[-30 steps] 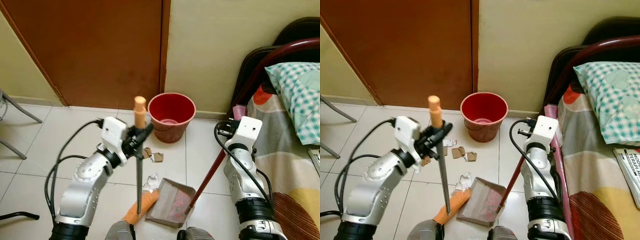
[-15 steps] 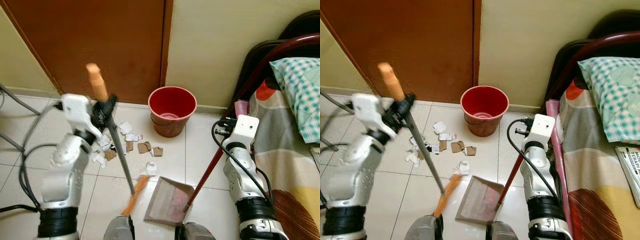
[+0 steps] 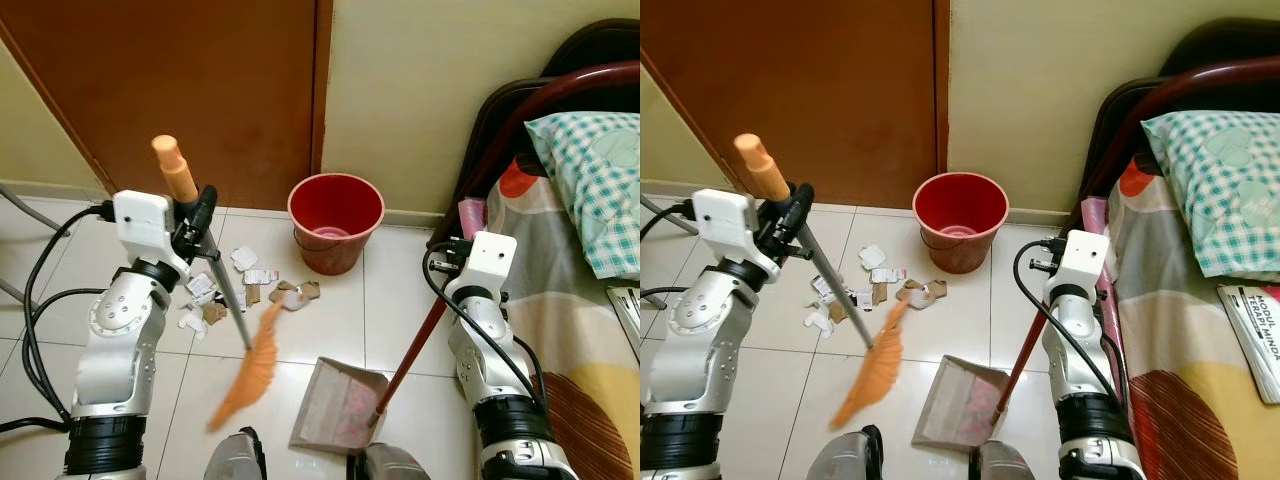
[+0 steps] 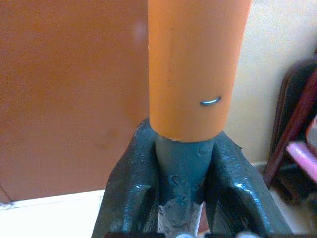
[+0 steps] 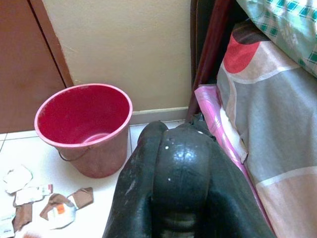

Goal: Sweep floor

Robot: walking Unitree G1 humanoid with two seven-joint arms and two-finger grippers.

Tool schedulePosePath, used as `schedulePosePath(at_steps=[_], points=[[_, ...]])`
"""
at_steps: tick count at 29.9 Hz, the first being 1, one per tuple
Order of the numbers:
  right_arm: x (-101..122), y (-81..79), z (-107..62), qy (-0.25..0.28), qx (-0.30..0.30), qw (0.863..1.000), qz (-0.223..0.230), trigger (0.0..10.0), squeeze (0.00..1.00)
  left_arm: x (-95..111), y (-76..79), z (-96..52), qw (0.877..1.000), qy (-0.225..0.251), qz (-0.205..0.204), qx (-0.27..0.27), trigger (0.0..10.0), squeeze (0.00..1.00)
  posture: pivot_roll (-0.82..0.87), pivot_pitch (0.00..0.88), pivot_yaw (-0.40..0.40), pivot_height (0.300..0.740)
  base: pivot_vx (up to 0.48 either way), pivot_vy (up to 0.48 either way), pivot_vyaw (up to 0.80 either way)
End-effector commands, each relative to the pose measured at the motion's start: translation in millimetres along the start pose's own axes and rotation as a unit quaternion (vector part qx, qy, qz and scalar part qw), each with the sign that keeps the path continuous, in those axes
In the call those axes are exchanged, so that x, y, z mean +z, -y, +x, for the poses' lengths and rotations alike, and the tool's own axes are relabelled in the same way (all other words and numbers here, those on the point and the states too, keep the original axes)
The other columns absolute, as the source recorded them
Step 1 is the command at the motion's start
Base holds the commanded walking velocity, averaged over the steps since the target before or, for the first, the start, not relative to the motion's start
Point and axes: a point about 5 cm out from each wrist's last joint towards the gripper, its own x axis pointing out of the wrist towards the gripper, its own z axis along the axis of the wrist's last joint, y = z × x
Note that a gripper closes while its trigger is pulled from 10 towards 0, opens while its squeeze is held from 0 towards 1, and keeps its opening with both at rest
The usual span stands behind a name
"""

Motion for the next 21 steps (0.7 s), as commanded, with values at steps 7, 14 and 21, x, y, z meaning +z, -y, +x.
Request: schedulePosePath(at_steps=[7, 14, 21], points=[[-7.1, 7.8, -1.3, -0.013, -0.012, 1.0, -0.017, 10.0, 0.0, -15.3, 27.5, 9.0, 0.998, -0.019, 0.017, -0.052, 10.0, 0.0, -0.02, 0.145, -0.032, 0.74, 0.0, 0.0, 0.0], [-8.8, 6.7, -2.8, -0.014, -0.013, 1.0, -0.017, 10.0, 0.0, -26.4, 65.3, 7.4, 0.987, -0.052, -0.056, -0.143, 10.0, 0.0, -0.02, 0.146, -0.028, 0.74, 0.0, 0.0, 0.0], [-11.7, 4.5, -3.1, -0.02, -0.011, 1.0, -0.016, 10.0, 0.0, 7.5, 94.4, 18.4, 0.967, 0.015, -0.181, -0.176, 10.0, 0.0, -0.02, 0.15, -0.024, 0.74, 0.0, 0.0, 0.0]])
